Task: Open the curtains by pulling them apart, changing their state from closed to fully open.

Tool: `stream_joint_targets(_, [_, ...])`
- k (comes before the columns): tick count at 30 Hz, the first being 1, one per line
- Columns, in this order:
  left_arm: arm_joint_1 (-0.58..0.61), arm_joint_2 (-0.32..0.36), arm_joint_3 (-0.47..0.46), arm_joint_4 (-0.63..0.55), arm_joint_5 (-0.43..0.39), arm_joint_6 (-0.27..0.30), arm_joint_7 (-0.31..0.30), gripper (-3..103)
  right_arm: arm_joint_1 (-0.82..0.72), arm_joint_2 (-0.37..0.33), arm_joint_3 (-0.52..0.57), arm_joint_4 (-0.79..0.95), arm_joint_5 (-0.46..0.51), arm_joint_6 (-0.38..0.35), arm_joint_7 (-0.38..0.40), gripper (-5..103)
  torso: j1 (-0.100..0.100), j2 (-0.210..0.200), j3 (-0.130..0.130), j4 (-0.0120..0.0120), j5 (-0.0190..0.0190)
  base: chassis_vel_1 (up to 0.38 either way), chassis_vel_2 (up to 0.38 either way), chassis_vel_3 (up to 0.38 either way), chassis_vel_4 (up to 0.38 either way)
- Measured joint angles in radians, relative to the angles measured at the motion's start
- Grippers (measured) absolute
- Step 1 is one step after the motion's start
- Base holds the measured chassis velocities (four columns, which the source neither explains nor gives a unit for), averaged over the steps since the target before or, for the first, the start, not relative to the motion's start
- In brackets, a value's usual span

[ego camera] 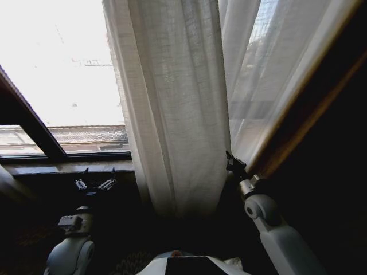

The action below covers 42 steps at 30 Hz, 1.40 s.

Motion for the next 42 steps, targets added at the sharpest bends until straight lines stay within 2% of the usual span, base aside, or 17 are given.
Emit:
stream_joint_targets(8, [-0.001, 0.010, 0.004, 0.011, -0.002, -0.003, 0.002, 100, -0.004, 0.010, -0.011, -0.002, -0.045, -0.001, -0.001, 0, 0.000, 0.000, 0.000, -0.0002, 0.0007, -0.129, -0.136, 0.120, 0.134])
stream_joint_targets(15, [0.000, 0.011, 0.008, 0.024, -0.002, -0.011, 0.001, 100, 0.000, 0.010, -0.015, -0.009, -0.055, -0.003, -0.012, 0, 0.000, 0.000, 0.000, -0.0001, -0.0009, 0.000, 0.000, 0.000, 0.000])
stream_joint_targets(20, [0.006, 0.011, 0.008, 0.024, -0.001, -0.016, 0.001, 100, 0.039, 0.006, 0.016, -0.085, -0.053, -0.002, -0.005, 0, 0.000, 0.000, 0.000, -0.0001, 0.0000, 0.000, 0.000, 0.000, 0.000])
stream_joint_targets(25, [0.013, 0.013, 0.003, 0.020, -0.003, -0.024, 0.002, 100, 0.098, -0.019, 0.060, -0.205, -0.047, 0.018, 0.005, 0, 0.000, 0.000, 0.000, 0.0000, 0.0005, 0.000, 0.000, 0.000, 0.000])
stream_joint_targets(30, [0.013, 0.015, -0.003, 0.017, -0.014, -0.029, 0.002, 100, 0.175, -0.083, 0.117, -0.334, -0.016, 0.022, 0.006, 0, 0.000, 0.000, 0.000, -0.0005, 0.0000, 0.000, 0.000, 0.000, 0.000])
stream_joint_targets(42, [0.024, 0.009, -0.013, 0.017, -0.031, -0.049, 0.002, 100, 0.245, -0.132, 0.164, -0.473, -0.019, 0.034, 0.011, 0, 0.000, 0.000, 0.000, -0.0001, 0.0002, 0.000, 0.000, 0.000, 0.000])
